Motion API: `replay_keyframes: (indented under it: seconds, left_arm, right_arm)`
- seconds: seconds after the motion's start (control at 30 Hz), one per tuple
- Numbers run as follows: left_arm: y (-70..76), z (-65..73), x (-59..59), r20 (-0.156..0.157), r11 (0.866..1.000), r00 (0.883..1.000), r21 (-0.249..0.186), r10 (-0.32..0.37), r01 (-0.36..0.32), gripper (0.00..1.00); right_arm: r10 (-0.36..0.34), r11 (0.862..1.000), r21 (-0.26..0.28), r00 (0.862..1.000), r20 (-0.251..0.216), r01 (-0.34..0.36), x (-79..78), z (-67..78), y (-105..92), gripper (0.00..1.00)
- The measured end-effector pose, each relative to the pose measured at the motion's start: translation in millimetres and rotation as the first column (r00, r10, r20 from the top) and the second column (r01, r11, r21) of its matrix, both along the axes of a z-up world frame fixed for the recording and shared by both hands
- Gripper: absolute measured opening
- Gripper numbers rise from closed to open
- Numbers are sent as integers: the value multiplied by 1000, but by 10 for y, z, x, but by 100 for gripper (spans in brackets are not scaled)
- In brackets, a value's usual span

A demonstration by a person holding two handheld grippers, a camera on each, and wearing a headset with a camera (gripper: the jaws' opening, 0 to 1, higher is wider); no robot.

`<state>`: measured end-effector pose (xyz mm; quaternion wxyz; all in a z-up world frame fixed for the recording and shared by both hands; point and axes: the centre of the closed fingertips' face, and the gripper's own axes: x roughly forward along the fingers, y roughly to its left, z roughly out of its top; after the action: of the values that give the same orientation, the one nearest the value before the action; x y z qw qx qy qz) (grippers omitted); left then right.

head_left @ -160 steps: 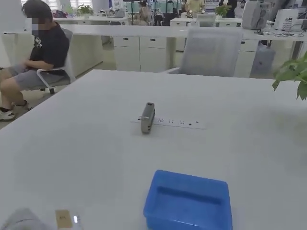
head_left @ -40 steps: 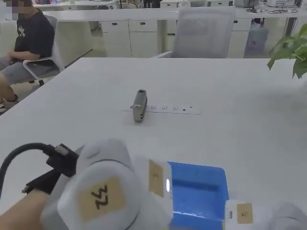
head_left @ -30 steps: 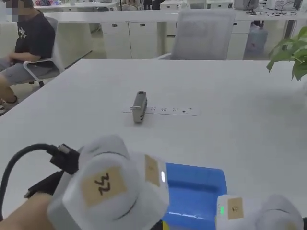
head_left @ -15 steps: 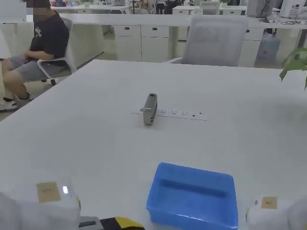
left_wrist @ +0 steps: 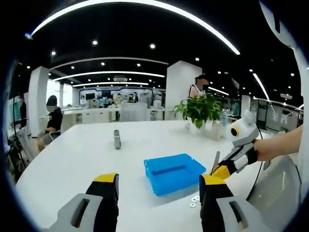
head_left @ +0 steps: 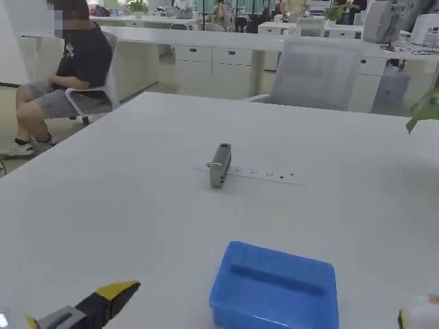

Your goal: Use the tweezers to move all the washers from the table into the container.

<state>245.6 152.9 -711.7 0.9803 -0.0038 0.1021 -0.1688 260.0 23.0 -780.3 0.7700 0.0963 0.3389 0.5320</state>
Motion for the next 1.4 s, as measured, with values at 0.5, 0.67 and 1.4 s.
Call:
replay_keyframes:
  seconds: [0.5,0.67,1.4]
  left_arm:
    - [266,22,32,34,992,992,46,120,-121,83]
    - [263,6,28,23,993,993,26,112,-113,82]
    - [328,-46,11,0,990,991,36,137,-137,77]
  right_arm:
    - [-94,994,-44,986,141,102,520,344,-309,3]
    - [-153,979,-108,970,190,176,769,299,-344,3]
    - [-125,941,-280,965,230,189,1152,-207,-315,3]
